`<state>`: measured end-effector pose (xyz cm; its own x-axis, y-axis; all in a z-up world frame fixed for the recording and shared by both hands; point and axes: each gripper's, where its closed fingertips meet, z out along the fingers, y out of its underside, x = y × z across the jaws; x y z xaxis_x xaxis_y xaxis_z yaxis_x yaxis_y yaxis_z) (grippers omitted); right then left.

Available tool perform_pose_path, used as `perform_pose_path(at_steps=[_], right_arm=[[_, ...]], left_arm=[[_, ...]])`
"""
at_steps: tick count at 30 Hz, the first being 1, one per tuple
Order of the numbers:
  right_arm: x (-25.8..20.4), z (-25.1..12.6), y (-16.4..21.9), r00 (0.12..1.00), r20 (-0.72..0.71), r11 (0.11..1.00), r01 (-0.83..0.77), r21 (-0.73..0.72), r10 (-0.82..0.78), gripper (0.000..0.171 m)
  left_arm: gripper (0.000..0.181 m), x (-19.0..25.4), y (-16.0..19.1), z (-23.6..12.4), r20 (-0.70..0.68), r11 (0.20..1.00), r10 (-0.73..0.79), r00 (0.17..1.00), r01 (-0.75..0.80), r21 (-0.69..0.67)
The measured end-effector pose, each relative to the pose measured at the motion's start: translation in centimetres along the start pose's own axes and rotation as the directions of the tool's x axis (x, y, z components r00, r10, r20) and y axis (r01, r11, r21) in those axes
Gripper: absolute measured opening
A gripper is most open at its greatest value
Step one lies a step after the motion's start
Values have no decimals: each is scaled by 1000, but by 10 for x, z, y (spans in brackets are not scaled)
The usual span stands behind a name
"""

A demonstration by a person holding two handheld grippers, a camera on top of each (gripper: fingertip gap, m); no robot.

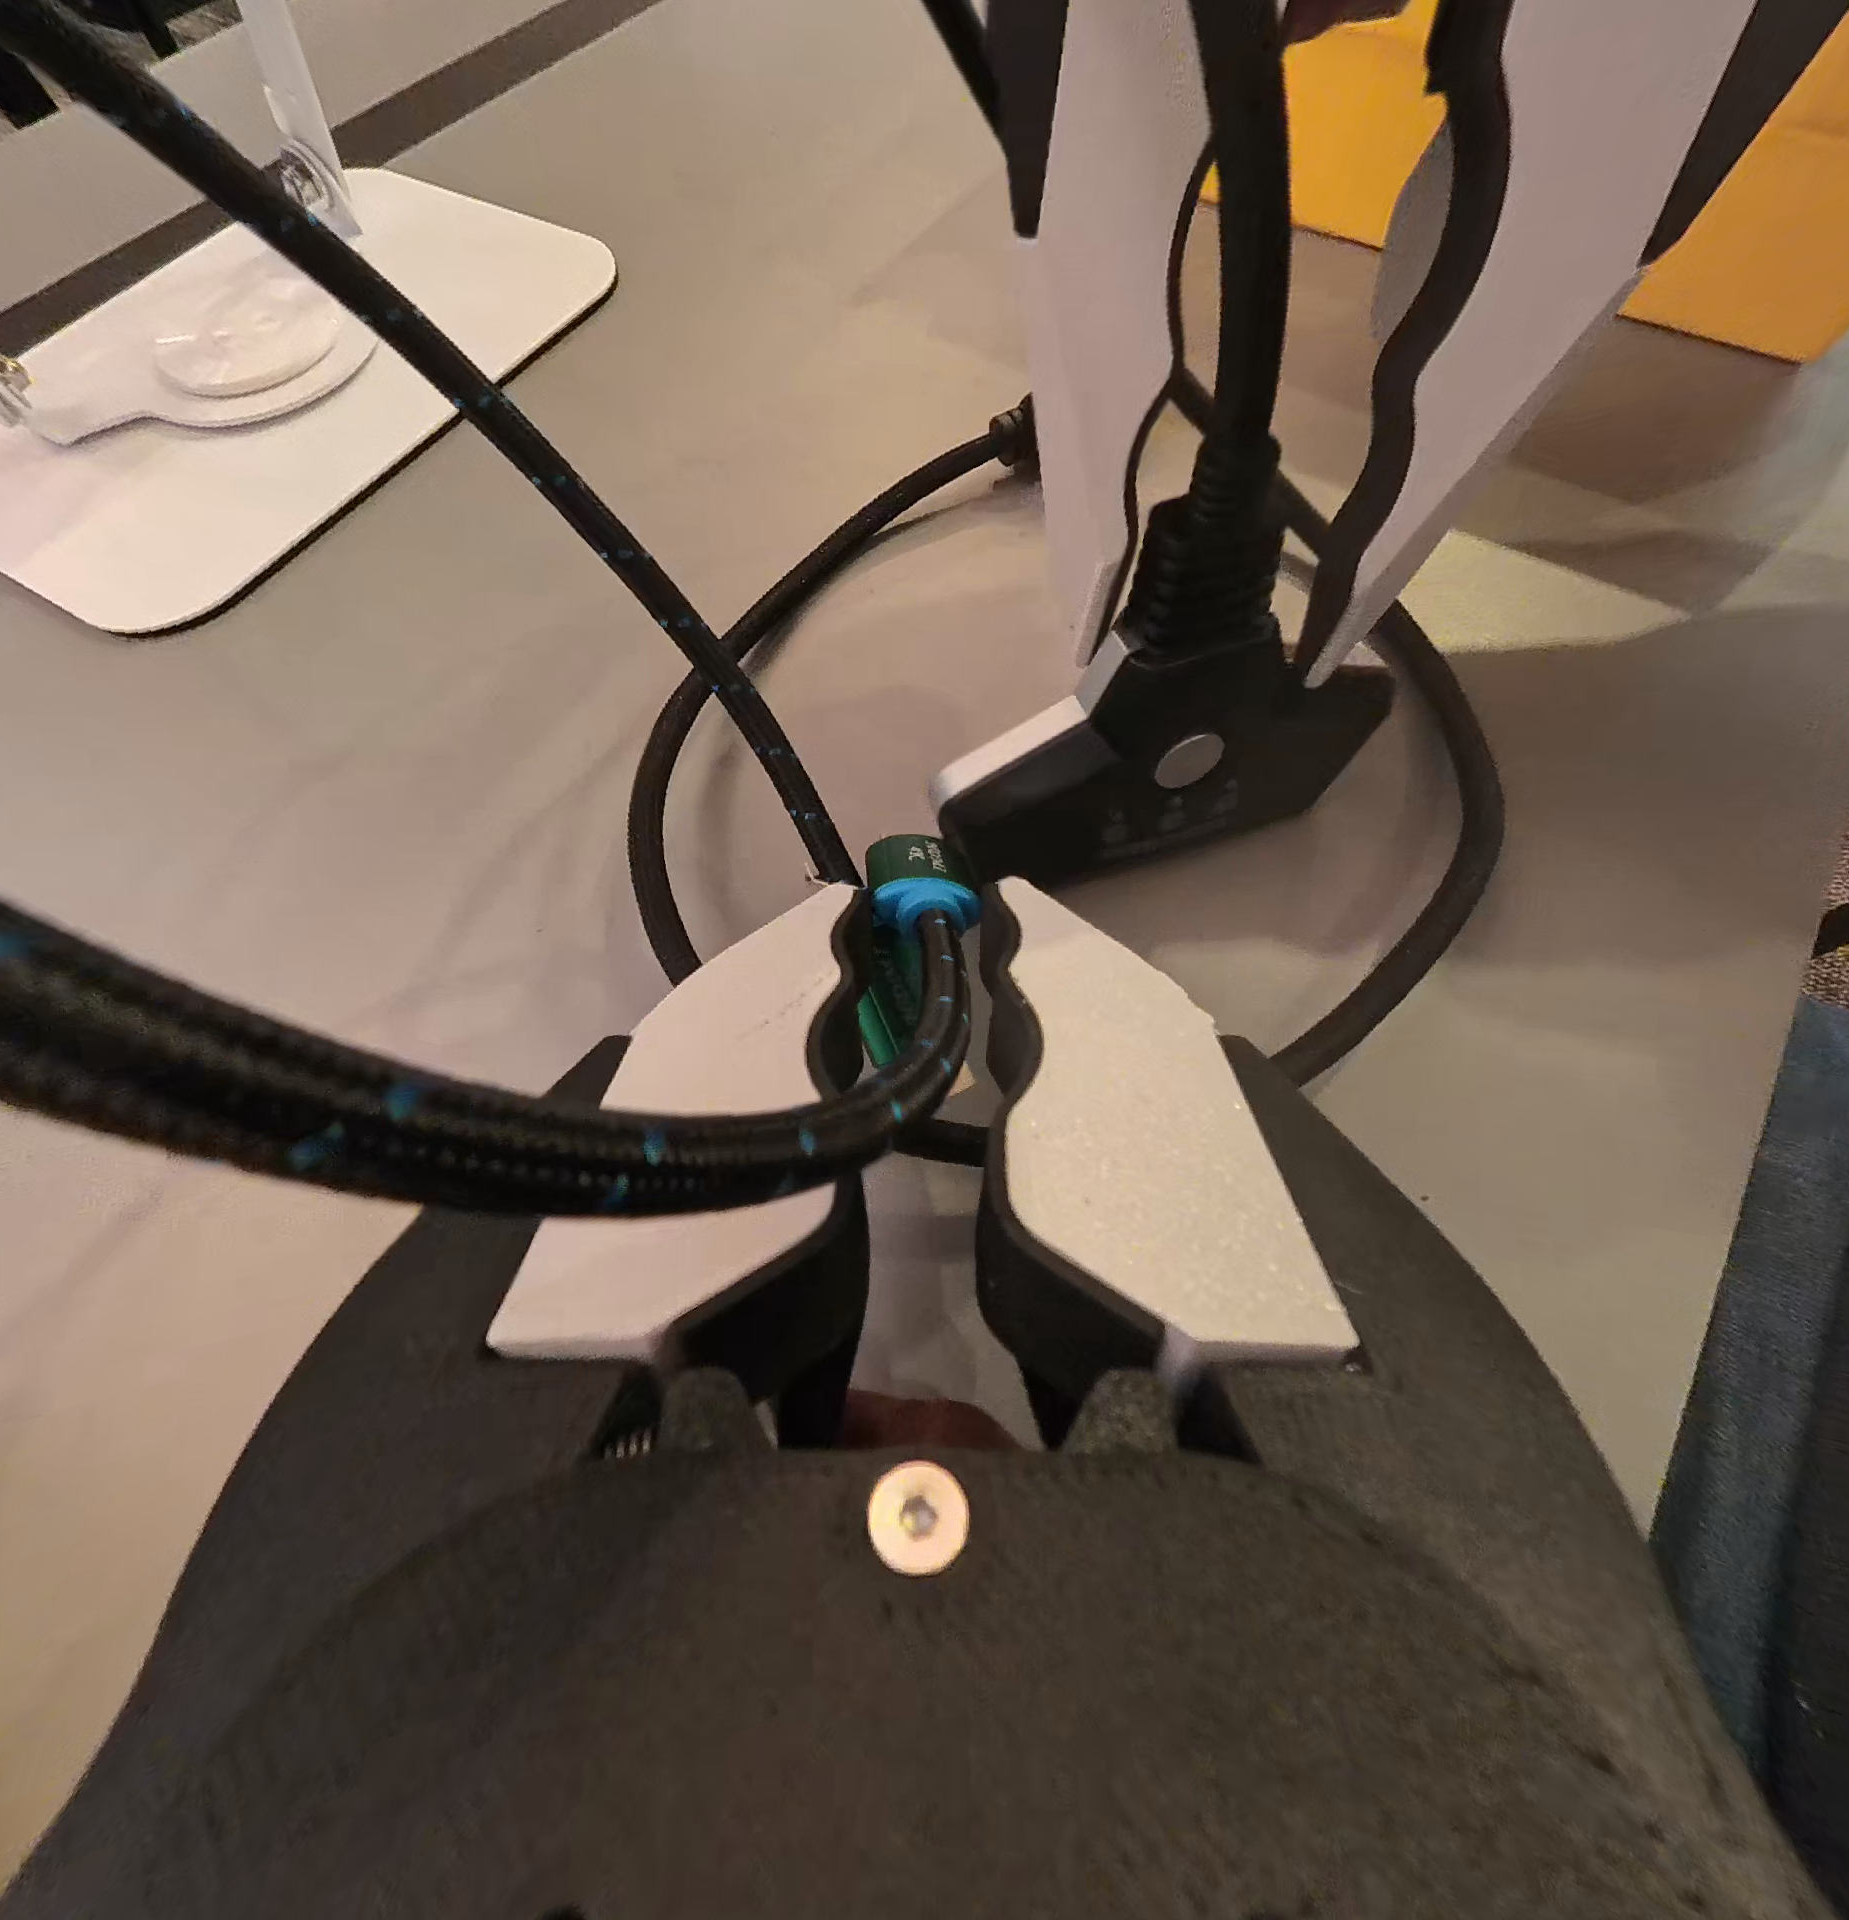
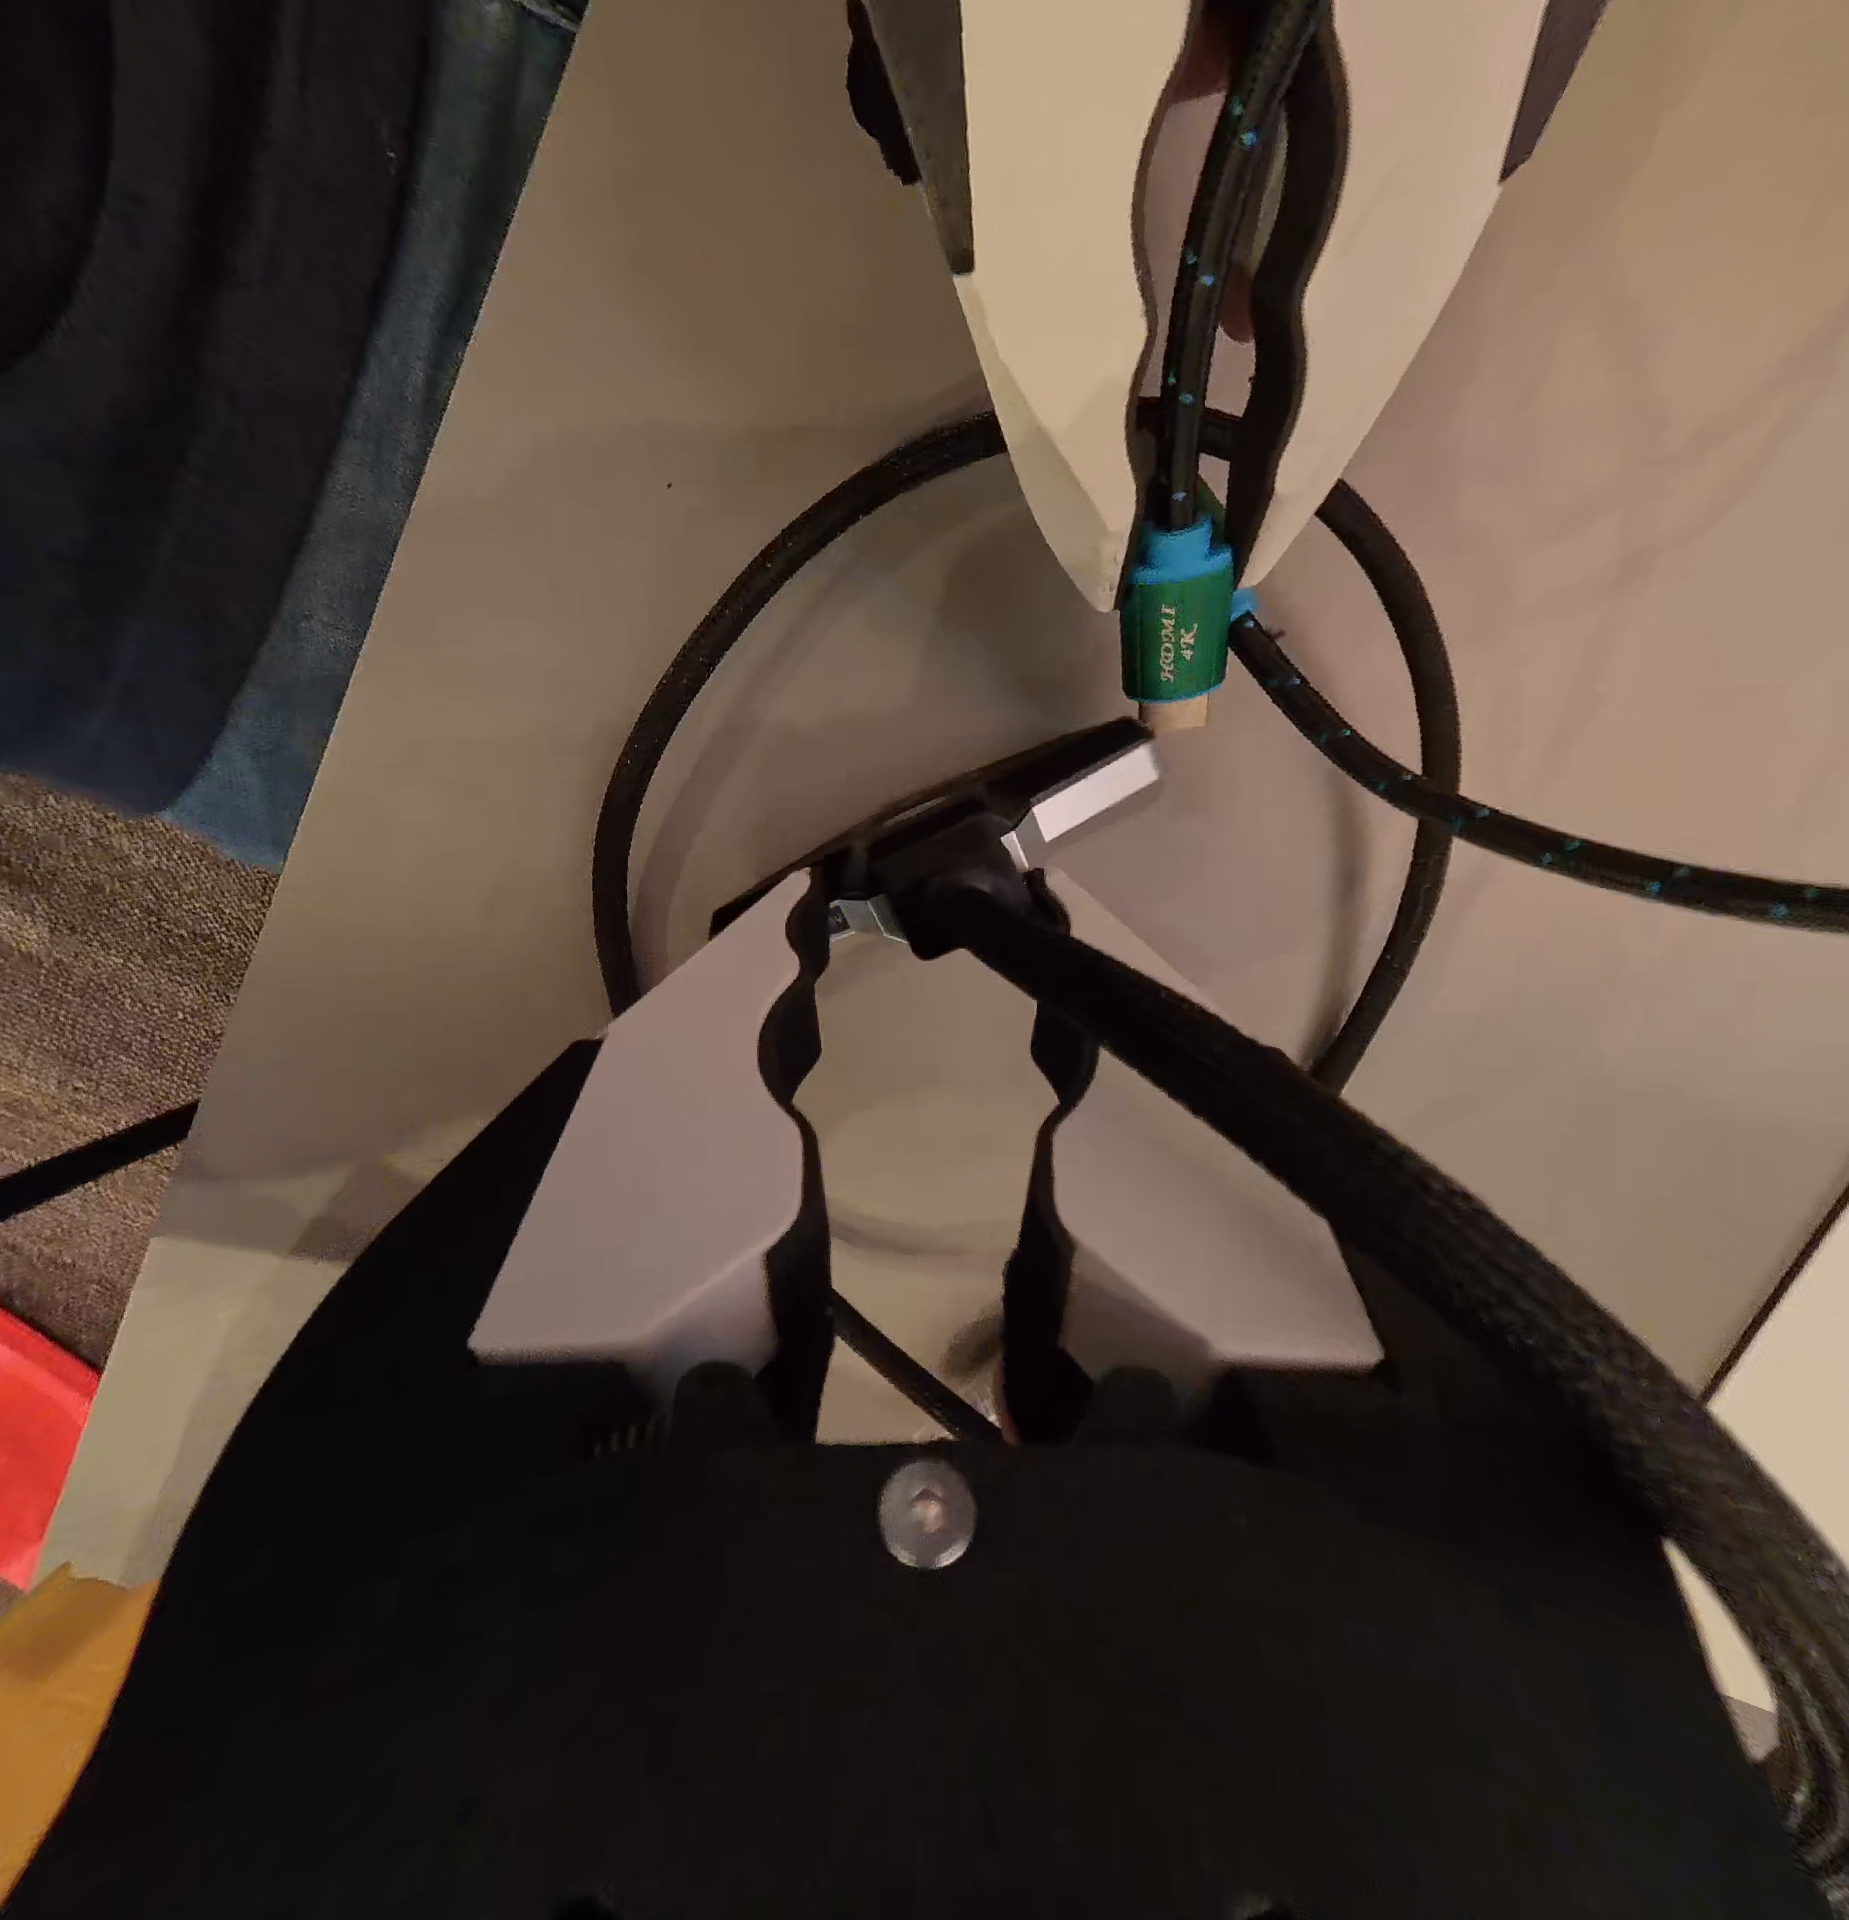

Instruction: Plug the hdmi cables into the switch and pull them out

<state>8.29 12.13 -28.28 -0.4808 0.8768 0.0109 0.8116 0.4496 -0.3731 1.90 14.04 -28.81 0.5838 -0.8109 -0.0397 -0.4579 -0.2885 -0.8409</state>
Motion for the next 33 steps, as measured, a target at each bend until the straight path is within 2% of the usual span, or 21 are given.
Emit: perform_pose_path(at_steps=[5,8,9,12,16,19,22,24,26,28,33], right_arm=[[-2,2,-2,999,22,999,33,-29,-33,35],[-4,7,-2,999,19,998,41,-41,-40,42],[-3,6,-4,999,12,999,34,-31,-34,36],[1,6,-7,1000,-17,1000,-12,12,12,32],[9,4,-9,986,-63,984,-146,102,153,31],[13,7,-19,949,-43,927,-296,231,314,31],[19,13,-25,879,-22,826,-439,353,476,32],[23,14,-27,828,-10,752,-504,424,560,31],[23,16,-31,812,-15,721,-510,470,584,32],[24,16,-32,813,-52,729,-489,479,580,32],[20,17,-33,884,-175,856,-344,387,434,41]], left_arm=[[19,2,1,3,-4,1000,-2,1000,2,-7],[19,3,1,6,0,1000,-2,1000,2,-14],[19,3,1,6,1,1000,0,1000,0,-15],[19,0,0,3,12,1000,-12,1000,12,-2],[19,-7,-5,-8,34,999,-41,999,40,26],[19,-11,-9,-17,60,998,-43,997,40,48],[19,-11,-10,-23,65,998,-26,998,23,50],[19,-9,-8,-24,71,999,4,997,-7,40],[19,-6,-7,-23,71,999,16,997,-19,36],[19,-6,-7,-20,81,999,15,997,-18,37],[19,-7,-12,-17,92,998,26,995,-32,58]])
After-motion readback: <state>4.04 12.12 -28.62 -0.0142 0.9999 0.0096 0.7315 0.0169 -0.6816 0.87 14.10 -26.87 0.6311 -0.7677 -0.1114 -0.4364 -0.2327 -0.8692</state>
